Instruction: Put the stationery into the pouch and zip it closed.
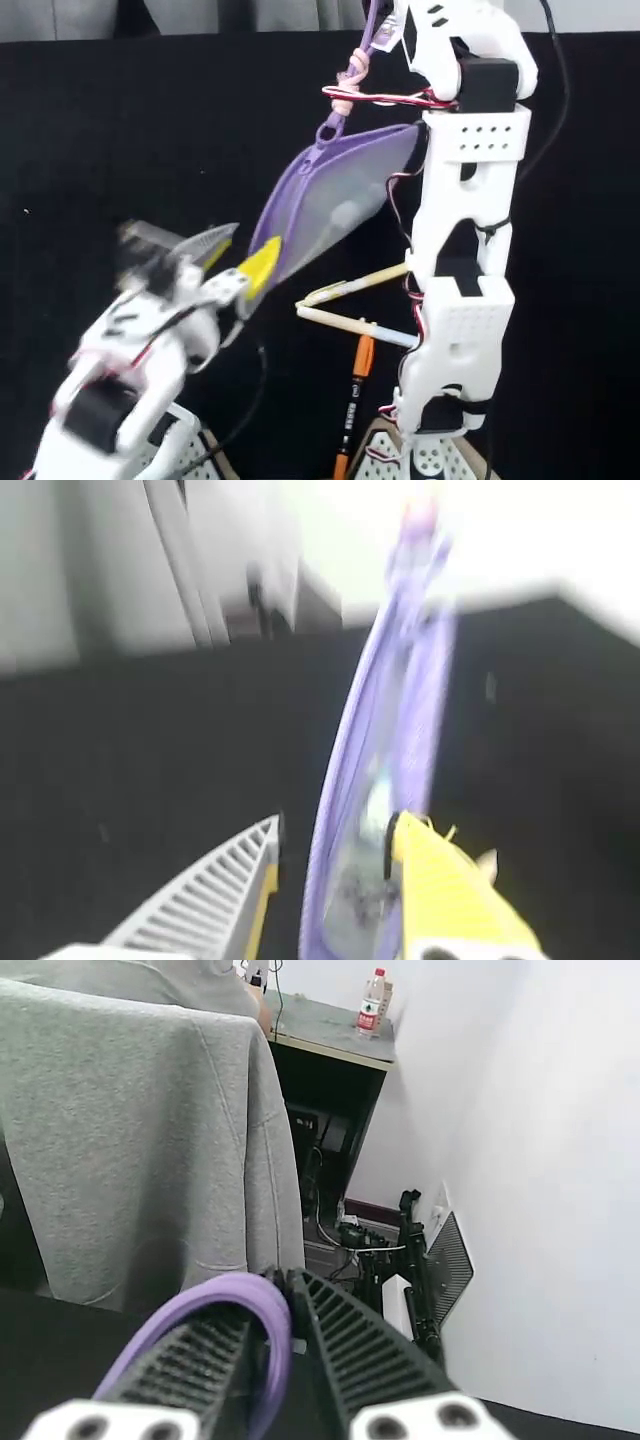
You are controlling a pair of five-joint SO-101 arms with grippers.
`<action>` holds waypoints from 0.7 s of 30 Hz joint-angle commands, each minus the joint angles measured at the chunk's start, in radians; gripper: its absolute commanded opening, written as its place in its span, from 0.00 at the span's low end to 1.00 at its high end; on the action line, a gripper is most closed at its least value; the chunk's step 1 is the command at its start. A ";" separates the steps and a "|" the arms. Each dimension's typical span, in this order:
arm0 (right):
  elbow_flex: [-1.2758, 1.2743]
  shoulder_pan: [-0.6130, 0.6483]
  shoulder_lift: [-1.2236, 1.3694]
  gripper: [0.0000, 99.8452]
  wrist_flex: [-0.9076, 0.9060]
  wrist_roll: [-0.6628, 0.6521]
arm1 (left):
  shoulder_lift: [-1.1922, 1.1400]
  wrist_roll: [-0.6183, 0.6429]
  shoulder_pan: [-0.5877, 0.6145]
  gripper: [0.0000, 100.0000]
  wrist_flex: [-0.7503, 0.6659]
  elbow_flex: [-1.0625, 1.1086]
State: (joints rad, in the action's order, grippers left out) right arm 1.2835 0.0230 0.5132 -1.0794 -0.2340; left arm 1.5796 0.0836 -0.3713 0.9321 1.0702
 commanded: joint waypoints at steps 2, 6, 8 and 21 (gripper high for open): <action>0.044 -0.021 -0.018 0.01 0.031 -0.009 | 0.215 -0.005 0.091 0.19 0.118 -0.120; 0.044 -0.021 -0.018 0.01 0.034 -0.009 | 0.193 0.041 0.096 0.19 0.218 -0.147; 0.042 -0.021 -0.018 0.01 0.040 -0.009 | 0.150 0.055 0.094 0.19 0.245 -0.163; 0.051 -0.035 0.024 0.01 0.066 -0.009 | -0.420 0.060 -0.312 0.19 0.204 -0.156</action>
State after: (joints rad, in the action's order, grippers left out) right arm 1.2835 0.0199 0.5562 -1.0395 -0.2340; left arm 1.3034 0.1343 -0.4925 1.2160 0.8953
